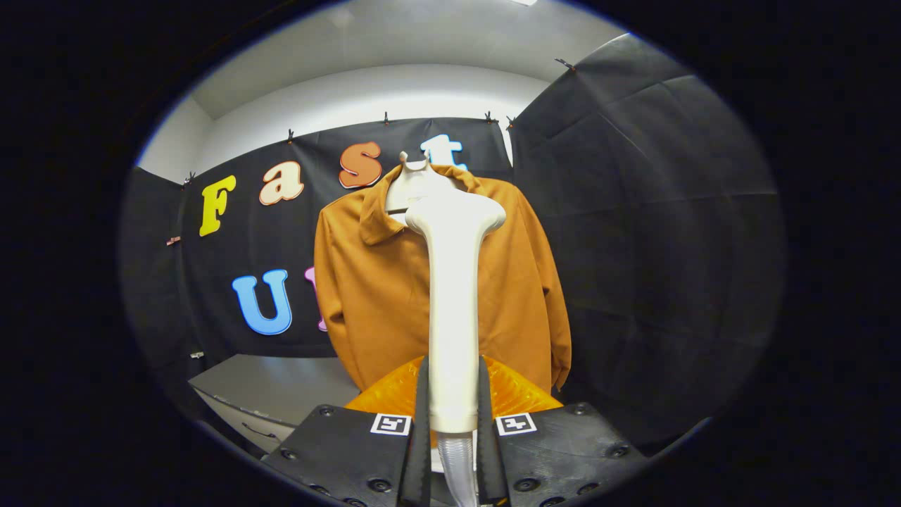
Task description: Iron the clothes twice with a garment steamer, once on the left side and once on the right side.
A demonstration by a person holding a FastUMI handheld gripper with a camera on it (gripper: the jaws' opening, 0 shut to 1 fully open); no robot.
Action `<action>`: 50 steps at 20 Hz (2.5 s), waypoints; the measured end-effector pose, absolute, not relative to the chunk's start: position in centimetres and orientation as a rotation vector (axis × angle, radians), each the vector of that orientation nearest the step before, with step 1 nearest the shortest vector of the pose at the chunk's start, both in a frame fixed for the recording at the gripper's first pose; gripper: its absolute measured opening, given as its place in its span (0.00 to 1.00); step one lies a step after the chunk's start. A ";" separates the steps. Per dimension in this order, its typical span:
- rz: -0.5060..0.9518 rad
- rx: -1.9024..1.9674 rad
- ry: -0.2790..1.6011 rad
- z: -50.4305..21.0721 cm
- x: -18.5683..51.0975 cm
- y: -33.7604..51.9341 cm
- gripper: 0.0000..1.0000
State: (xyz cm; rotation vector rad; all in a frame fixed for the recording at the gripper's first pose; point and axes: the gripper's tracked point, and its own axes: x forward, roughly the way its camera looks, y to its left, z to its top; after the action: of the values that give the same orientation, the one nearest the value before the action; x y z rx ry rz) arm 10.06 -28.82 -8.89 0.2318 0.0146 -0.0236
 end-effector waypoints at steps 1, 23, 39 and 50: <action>-0.031 0.231 0.002 -8.4 10.8 -29.6 0.29; -0.008 0.245 0.126 -18.7 20.7 -34.6 0.30; -0.049 0.270 0.416 -32.6 18.0 -34.0 0.29; -0.081 0.325 0.475 -34.5 12.5 -33.2 0.30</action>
State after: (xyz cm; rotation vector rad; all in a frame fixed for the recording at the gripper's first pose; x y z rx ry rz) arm 12.52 -33.20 -34.47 0.3248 0.4749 -0.0808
